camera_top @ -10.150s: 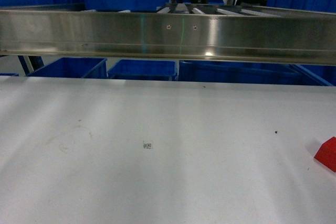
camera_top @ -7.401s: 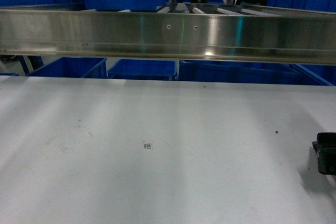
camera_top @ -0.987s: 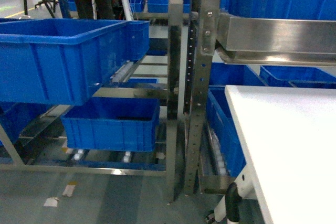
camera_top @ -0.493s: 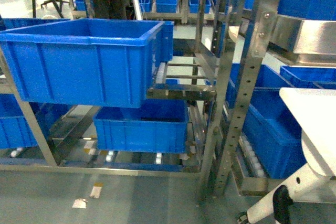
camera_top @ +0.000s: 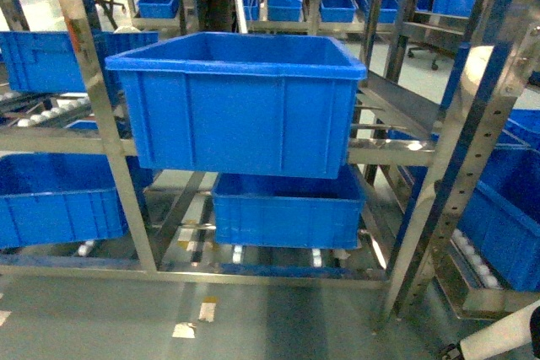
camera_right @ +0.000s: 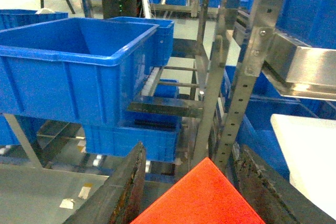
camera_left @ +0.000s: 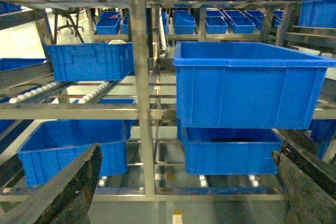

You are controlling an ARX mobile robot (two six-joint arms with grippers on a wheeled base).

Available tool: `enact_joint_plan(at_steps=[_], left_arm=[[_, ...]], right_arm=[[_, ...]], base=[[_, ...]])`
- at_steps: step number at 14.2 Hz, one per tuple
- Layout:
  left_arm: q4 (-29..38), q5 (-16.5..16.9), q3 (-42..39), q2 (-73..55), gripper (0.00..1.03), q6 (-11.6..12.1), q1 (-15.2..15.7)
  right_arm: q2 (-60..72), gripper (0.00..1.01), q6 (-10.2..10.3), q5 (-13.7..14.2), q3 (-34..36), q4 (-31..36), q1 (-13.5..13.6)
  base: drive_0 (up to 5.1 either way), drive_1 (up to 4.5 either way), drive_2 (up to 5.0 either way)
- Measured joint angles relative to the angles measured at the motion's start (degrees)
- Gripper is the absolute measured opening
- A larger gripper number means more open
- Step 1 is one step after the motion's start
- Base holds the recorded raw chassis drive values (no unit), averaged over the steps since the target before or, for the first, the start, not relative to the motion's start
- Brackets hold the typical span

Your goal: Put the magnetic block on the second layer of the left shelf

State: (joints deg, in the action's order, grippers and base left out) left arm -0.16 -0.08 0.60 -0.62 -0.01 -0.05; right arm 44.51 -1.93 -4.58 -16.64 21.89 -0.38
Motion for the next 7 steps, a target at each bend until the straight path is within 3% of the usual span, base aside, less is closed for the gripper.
enact_joint_plan(at_steps=[7], left_arm=[[0.0, 0.0, 0.0, 0.0, 0.98, 0.0, 0.0]], right_arm=[[0.0, 0.46, 0.0, 0.0, 0.0, 0.0, 0.0]], base=[[-4.9, 2.55, 2.5]])
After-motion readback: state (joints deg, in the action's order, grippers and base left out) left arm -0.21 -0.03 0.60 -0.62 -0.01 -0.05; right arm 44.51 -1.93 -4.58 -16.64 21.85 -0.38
